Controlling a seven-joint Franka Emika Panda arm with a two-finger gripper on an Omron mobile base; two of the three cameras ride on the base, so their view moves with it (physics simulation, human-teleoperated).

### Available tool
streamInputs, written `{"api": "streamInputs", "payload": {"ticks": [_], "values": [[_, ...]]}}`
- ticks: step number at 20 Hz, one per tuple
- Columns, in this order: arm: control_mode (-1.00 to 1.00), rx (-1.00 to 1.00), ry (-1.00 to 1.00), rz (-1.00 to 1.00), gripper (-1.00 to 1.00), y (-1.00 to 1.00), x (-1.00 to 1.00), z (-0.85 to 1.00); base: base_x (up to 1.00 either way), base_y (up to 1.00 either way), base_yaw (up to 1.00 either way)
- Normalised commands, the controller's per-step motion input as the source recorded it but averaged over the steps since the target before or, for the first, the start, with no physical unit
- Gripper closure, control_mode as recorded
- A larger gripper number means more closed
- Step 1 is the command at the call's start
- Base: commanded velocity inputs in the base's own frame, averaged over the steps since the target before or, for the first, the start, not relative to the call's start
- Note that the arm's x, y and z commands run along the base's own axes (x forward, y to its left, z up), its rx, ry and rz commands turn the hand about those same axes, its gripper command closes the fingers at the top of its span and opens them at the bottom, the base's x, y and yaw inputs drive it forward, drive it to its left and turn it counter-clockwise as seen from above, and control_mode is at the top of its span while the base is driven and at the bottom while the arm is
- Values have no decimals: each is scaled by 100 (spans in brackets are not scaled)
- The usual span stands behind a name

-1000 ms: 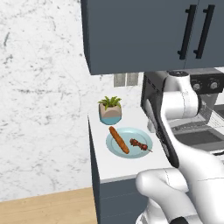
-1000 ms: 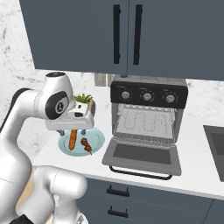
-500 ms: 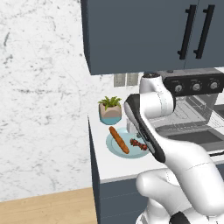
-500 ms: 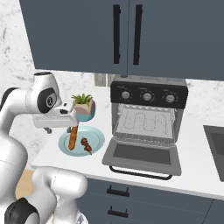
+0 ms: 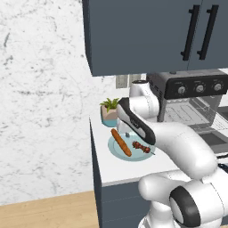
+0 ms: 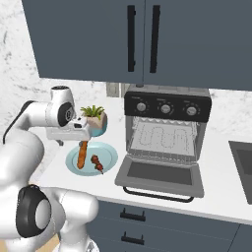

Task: Pick up the kebab skewer and baguette bread, and place them inside the toaster oven. Close the toaster oven door and start by setting the timer.

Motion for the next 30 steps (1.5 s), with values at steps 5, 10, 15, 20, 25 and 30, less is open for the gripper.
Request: {"api": "streamInputs", "payload": {"ticks": [5,10,15,20,25,30], "values": [[-100,3,-4,-17,-100,10,42,-49,0,0,0],[-100,2,-8,-12,-100,2,43,-55,0,0,0],[-100,1,-26,-5,-100,0,16,-42,0,0,0],[-100,0,4,6,-100,0,13,-12,0,0,0],[-100,0,15,10,-100,0,23,-9,0,0,0],[-100,0,2,9,-100,6,31,-42,0,0,0]]}}
